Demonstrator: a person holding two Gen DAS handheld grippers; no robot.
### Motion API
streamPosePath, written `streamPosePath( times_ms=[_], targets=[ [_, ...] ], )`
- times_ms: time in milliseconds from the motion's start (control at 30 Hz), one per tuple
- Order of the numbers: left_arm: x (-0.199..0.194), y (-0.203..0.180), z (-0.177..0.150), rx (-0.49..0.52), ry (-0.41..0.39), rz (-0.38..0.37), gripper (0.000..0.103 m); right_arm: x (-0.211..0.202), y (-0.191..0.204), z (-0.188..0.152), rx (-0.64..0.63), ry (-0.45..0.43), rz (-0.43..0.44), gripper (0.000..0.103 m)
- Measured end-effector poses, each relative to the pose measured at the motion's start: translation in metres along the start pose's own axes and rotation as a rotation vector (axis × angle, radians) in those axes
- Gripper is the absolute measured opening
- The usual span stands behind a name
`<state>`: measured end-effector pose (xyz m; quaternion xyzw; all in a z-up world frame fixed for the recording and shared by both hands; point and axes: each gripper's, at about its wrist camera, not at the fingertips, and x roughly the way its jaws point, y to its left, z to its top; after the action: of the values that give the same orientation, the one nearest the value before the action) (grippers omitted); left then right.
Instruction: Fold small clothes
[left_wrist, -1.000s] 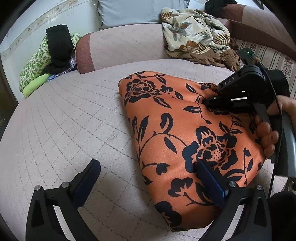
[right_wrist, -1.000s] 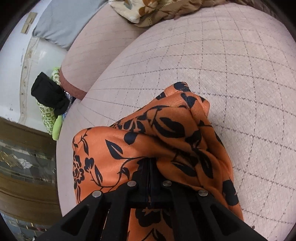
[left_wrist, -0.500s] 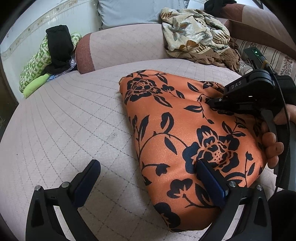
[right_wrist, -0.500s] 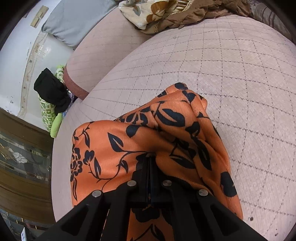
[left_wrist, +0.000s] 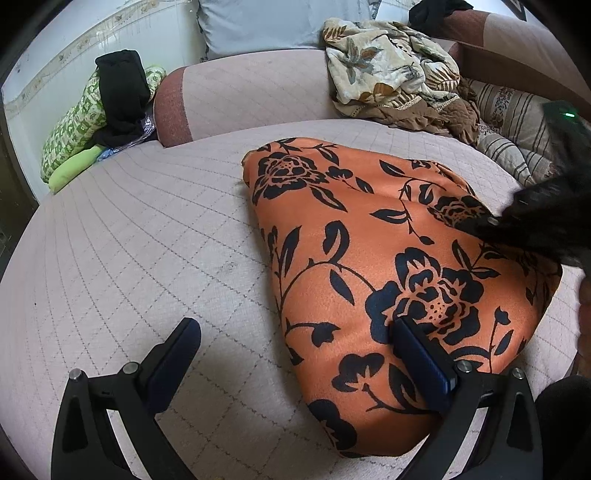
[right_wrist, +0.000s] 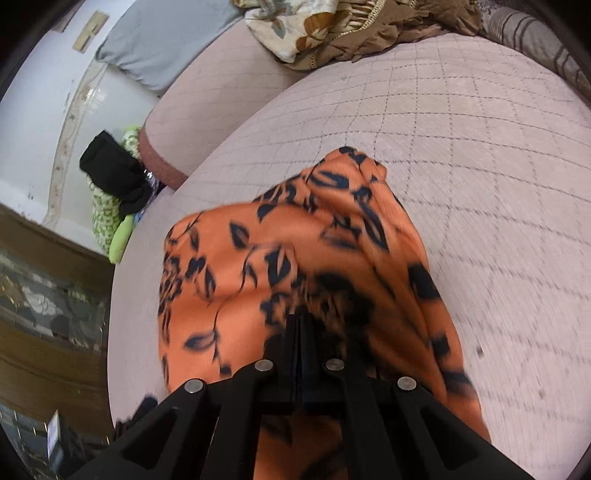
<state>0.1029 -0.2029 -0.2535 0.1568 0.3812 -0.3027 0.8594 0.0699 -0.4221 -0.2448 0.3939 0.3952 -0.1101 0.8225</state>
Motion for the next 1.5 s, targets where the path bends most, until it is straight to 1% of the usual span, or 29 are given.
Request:
streamPosePath(
  times_ms=[100, 167, 200, 300, 333, 367, 400, 467, 500, 600, 700, 767, 800, 867, 900, 1000, 1033, 1167, 1267, 1333, 1367, 1400, 1433, 1467, 1500],
  targets=[
    [-0.002, 0.002, 0.002, -0.008, 0.023, -0.010, 0.103, -0.017, 0.004, -0.018, -0.057, -0.006, -0.022, 0.001],
    [-0.007, 0.004, 0.005, 0.002, 0.036, -0.015, 0.103, -0.020, 0.002, -0.028, -0.100, -0.005, -0.032, 0.001],
    [-0.010, 0.006, 0.007, 0.006, 0.029, -0.010, 0.103, -0.020, -0.004, -0.034, -0.106, -0.014, -0.011, 0.001],
    [-0.019, 0.012, 0.008, 0.002, -0.024, 0.042, 0.103, -0.018, -0.018, -0.039, -0.060, -0.038, 0.043, 0.001],
    [-0.017, 0.012, 0.008, 0.007, -0.015, 0.045, 0.103, -0.018, -0.019, -0.039, -0.065, -0.042, 0.043, 0.001],
    [-0.010, 0.011, 0.006, 0.019, 0.013, 0.045, 0.103, -0.017, -0.016, -0.038, -0.082, -0.047, 0.034, 0.001],
    [-0.004, 0.009, 0.003, 0.024, 0.029, 0.047, 0.103, -0.017, -0.013, -0.040, -0.114, -0.055, 0.018, 0.001],
    [-0.003, 0.010, 0.000, 0.002, 0.015, 0.037, 0.103, -0.016, -0.008, -0.045, -0.173, -0.076, -0.010, 0.001],
    [-0.002, 0.011, 0.001, -0.005, 0.026, 0.033, 0.103, -0.016, -0.005, -0.046, -0.185, -0.088, -0.014, 0.001],
    [-0.005, 0.017, 0.008, -0.020, 0.047, 0.007, 0.103, -0.017, -0.008, -0.048, -0.190, -0.107, 0.001, 0.001],
    [-0.014, 0.025, 0.012, -0.058, 0.008, -0.006, 0.103, -0.020, -0.014, -0.047, -0.164, -0.123, 0.050, 0.001],
    [-0.019, 0.029, 0.015, -0.076, -0.020, -0.006, 0.103, -0.025, -0.021, -0.047, -0.127, -0.145, 0.112, 0.001],
    [-0.020, 0.031, 0.016, -0.085, -0.033, -0.004, 0.103, -0.027, -0.024, -0.047, -0.111, -0.150, 0.146, 0.005],
    [-0.026, 0.035, 0.020, -0.103, -0.073, 0.009, 0.103, -0.035, -0.029, -0.045, -0.075, -0.167, 0.191, 0.005],
    [-0.029, 0.035, 0.021, -0.104, -0.088, 0.012, 0.103, -0.040, -0.032, -0.046, -0.064, -0.183, 0.203, 0.006],
    [-0.037, 0.033, 0.024, -0.091, -0.135, 0.029, 0.103, -0.060, -0.043, -0.045, -0.032, -0.280, 0.263, 0.007],
    [-0.040, 0.033, 0.025, -0.087, -0.148, 0.032, 0.103, -0.064, -0.046, -0.045, -0.017, -0.301, 0.278, 0.008],
    [-0.043, 0.031, 0.030, -0.083, -0.172, 0.025, 0.103, -0.074, -0.064, -0.040, 0.088, -0.367, 0.313, 0.008],
    [-0.043, 0.031, 0.031, -0.084, -0.171, 0.020, 0.103, -0.074, -0.079, -0.036, 0.177, -0.378, 0.327, 0.009],
    [-0.041, 0.030, 0.032, -0.087, -0.163, 0.013, 0.103, -0.072, -0.088, -0.032, 0.228, -0.370, 0.333, 0.021],
    [-0.040, 0.029, 0.032, -0.086, -0.159, 0.011, 0.103, -0.071, -0.091, -0.031, 0.253, -0.369, 0.327, 0.046],
    [-0.039, 0.028, 0.032, -0.084, -0.158, 0.012, 0.103, -0.071, -0.094, -0.031, 0.274, -0.377, 0.317, 0.087],
    [-0.038, 0.027, 0.032, -0.081, -0.157, 0.012, 0.103, -0.070, -0.094, -0.030, 0.290, -0.397, 0.305, 0.096],
    [-0.038, 0.027, 0.032, -0.078, -0.156, 0.012, 0.103, -0.071, -0.097, -0.031, 0.297, -0.412, 0.301, 0.097],
    [-0.037, 0.026, 0.033, -0.074, -0.155, 0.012, 0.103, -0.070, -0.100, -0.029, 0.302, -0.406, 0.301, 0.097]
  ],
)
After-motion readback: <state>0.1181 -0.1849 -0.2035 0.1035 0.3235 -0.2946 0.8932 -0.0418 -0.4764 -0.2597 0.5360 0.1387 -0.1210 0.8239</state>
